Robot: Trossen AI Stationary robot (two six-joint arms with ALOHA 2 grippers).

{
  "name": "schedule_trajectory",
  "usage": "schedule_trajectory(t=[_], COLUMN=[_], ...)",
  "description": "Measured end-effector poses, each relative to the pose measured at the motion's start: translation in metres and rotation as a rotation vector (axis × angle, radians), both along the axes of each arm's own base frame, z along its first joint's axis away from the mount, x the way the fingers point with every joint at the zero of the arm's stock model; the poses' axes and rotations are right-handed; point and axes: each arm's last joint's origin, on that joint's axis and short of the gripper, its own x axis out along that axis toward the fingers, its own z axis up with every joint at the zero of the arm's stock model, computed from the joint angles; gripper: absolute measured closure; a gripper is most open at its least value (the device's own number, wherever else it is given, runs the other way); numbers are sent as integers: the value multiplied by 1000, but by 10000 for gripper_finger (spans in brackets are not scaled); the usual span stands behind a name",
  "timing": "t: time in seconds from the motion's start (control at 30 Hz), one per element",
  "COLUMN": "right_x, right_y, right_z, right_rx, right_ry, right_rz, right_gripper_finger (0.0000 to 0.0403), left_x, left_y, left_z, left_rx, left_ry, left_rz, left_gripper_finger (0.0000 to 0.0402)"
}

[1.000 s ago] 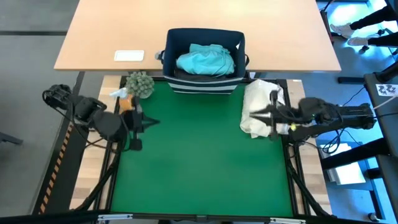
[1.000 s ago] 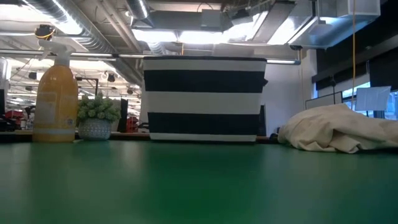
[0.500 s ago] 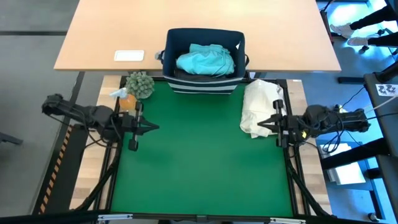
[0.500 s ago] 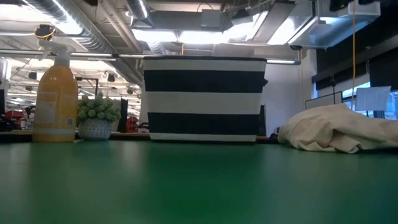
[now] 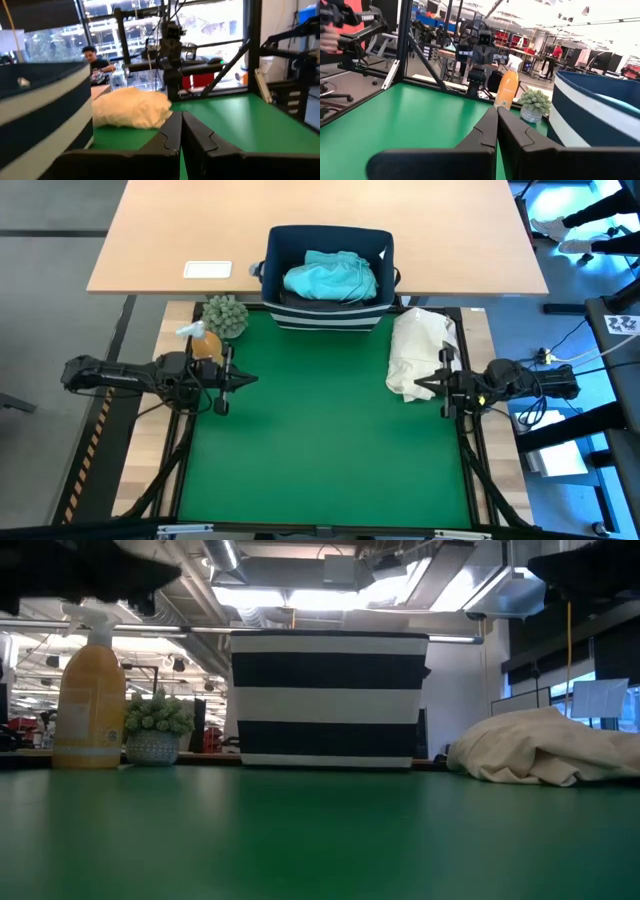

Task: Fold laundry
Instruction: Return to Home Position

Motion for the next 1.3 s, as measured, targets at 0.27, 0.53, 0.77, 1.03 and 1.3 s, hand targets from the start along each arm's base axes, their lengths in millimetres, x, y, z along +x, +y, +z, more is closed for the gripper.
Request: schedule_trajectory(t=[0.27, 0.53, 0.77, 1.03, 1.3], right_x=[2, 11, 13, 13, 13], right_y=[0, 2, 3, 0, -1], right_z=[-30, -56, -65, -64, -64], right_rx=[22, 64, 93, 111, 102], right_ry=[25, 45, 36, 19, 17], right_rz=[4, 18, 15, -83, -99], right_gripper_finger=[400, 400, 401, 398, 396], left_x=[-14, -21, -20, -20, -20], left_y=[10, 12, 12, 12, 11], left_z=[-32, -42, -51, -56, -56], left_rx=[-62, -115, -110, -116, -114], left_ry=[-91, -69, 29, 80, 81], left_rz=[10, 8, 18, 16, -3], left_gripper_finger=[401, 401, 402, 401, 401])
